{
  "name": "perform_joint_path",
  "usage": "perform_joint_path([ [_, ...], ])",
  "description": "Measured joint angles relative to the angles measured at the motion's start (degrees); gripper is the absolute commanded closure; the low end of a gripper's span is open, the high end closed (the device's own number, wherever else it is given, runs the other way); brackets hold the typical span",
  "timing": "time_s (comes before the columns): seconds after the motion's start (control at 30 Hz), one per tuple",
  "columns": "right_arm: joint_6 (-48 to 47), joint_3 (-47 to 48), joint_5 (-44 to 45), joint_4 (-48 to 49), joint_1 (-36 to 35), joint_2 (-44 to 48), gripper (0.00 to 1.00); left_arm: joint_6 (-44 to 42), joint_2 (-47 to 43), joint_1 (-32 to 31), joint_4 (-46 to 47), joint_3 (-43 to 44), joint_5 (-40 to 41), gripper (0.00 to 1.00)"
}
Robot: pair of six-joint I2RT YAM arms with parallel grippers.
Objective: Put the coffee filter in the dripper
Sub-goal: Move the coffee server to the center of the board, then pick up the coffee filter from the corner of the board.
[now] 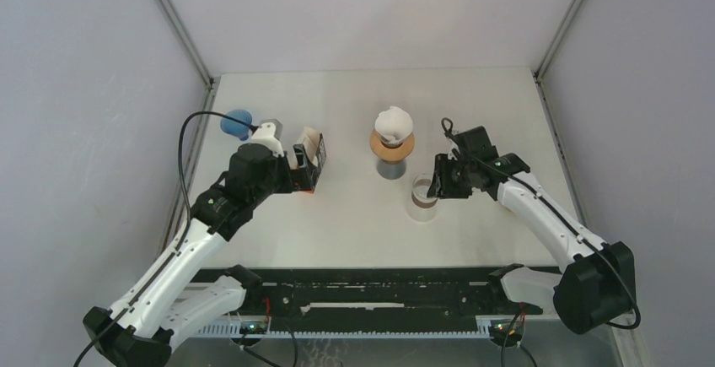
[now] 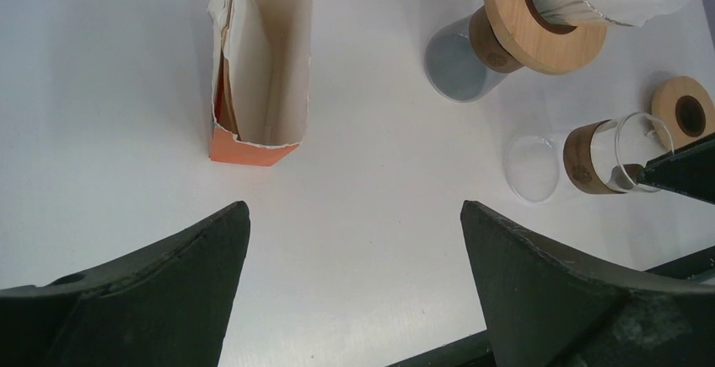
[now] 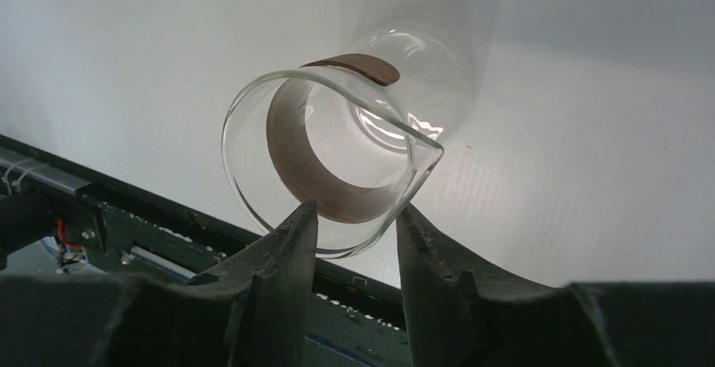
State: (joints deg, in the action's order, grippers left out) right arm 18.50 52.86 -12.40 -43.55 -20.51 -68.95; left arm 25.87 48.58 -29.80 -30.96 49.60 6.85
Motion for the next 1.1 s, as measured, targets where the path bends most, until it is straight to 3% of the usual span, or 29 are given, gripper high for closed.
perform_joint_path([
  [0.2,2.0,0.0,-0.8,-0.4,-1.5,1.5,0.43,0.0,0.1,0.0,0.0,0.0,0.0,0.00],
  [0.37,1.8,2.4,-0.2,-3.8,2.8,4.4,0.36,0.0,-0.1,0.1,0.0,0.0,0.0,0.00],
  [0.67,1.1,3.1,1.7,-4.2,24.2,9.8,0.29,-0.8,-3.4,1.0,0.4,-1.7,0.5,0.00],
  [1.1,6.3,-15.2,-0.6,7.9,50.9,12.5,0.24,-4.0,-7.7,1.3,0.4,-6.3,5.2,0.00],
])
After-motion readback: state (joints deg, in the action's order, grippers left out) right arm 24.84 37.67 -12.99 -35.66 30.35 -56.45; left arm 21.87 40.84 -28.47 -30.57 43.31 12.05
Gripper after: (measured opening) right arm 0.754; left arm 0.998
